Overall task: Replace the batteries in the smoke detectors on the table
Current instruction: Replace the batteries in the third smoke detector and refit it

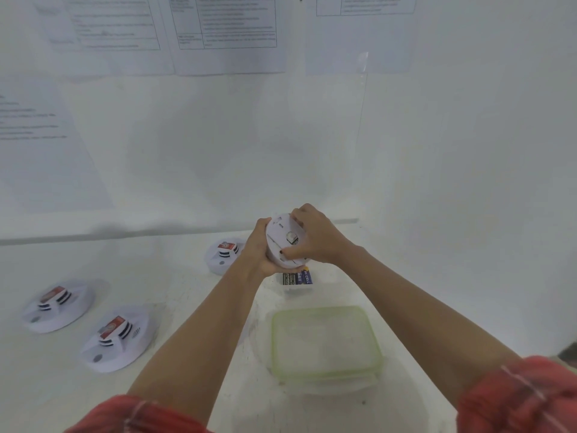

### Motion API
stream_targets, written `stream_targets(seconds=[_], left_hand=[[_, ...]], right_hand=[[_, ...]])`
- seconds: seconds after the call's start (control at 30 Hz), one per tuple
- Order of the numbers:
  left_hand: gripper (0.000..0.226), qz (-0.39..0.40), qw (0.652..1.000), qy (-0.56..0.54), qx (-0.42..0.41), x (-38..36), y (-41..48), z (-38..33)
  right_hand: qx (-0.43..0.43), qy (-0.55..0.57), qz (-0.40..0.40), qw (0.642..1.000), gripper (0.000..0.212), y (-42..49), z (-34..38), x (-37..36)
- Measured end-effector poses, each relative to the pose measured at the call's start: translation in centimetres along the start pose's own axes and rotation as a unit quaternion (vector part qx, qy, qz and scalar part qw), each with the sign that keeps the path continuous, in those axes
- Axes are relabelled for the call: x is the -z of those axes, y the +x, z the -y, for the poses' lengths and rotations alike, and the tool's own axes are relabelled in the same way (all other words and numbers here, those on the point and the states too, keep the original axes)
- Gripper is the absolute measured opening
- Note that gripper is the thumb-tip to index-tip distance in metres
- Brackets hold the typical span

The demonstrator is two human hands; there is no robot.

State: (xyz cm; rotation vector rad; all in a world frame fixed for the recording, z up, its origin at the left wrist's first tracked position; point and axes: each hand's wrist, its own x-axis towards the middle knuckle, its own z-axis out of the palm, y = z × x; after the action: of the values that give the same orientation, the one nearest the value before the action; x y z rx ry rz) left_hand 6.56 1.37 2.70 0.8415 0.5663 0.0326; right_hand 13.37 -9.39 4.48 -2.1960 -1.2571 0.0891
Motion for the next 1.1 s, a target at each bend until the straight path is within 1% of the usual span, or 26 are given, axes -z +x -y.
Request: stream_targets(seconds=[0.1, 0.23, 0.33, 0.43, 0.6, 0.63, 0.7, 0.77, 0.9, 1.03, 1.1], left_hand=[[0.025, -0.003, 1.000, -0.007, 0.004, 0.3, 0.3, 0.1], [0.029, -0.028, 0.999, 0.011, -0.021, 0.4, 0.7, 0.0], [0.030, -0.043, 0.998, 0.028, -0.027, -0.2, 0.4, -0.1], [0.029, -0.044, 0.998, 0.041, -0.026, -0.7, 0.1, -0.1], [0.025, -0.056, 0.997, 0.052, -0.006, -0.3, 0.4, -0.2], [0.024, -0.054, 0.997, 0.051, -0.007, -0.1, 0.4, -0.2], [0.025, -0.040, 0.997, 0.058, -0.014, 0.1, 0.5, -0.5], [0.027, -0.027, 0.998, 0.061, -0.019, 0.2, 0.6, -1.0], [0.027, -0.006, 0.999, 0.043, -0.023, -0.3, -0.1, -1.7], [0.031, -0.007, 0.998, 0.058, -0.028, 0.2, -1.4, -0.9], [0.032, -0.010, 0.999, 0.037, -0.031, 0.7, -2.0, -0.4]], right_hand=[[-0.005, 0.005, 0.002, 1.000, 0.058, -0.2, -0.1, -0.3], [-0.044, 0.022, -0.005, 0.999, 0.047, -0.4, -0.4, -1.2], [-0.053, 0.024, -0.006, 0.998, 0.059, -0.4, -0.2, -1.0], [-0.057, 0.028, 0.000, 0.998, 0.054, -0.5, 0.3, -0.6], [-0.019, -0.034, 0.020, 0.999, 0.047, -0.6, 0.6, -0.6], [-0.008, -0.041, 0.022, 0.999, 0.048, -0.6, 0.6, -0.7], [0.011, -0.049, 0.023, 0.998, 0.056, -0.4, 0.7, -0.8], [0.014, -0.032, 0.015, 0.999, 0.060, 0.0, 0.8, -0.4], [-0.006, 0.025, 0.006, 1.000, 0.065, 0.5, 0.7, 0.8], [-0.019, 0.096, -0.012, 0.995, 0.075, -0.7, 1.2, 1.8], [-0.018, 0.127, -0.026, 0.991, 0.074, -1.4, 1.5, 2.1]])
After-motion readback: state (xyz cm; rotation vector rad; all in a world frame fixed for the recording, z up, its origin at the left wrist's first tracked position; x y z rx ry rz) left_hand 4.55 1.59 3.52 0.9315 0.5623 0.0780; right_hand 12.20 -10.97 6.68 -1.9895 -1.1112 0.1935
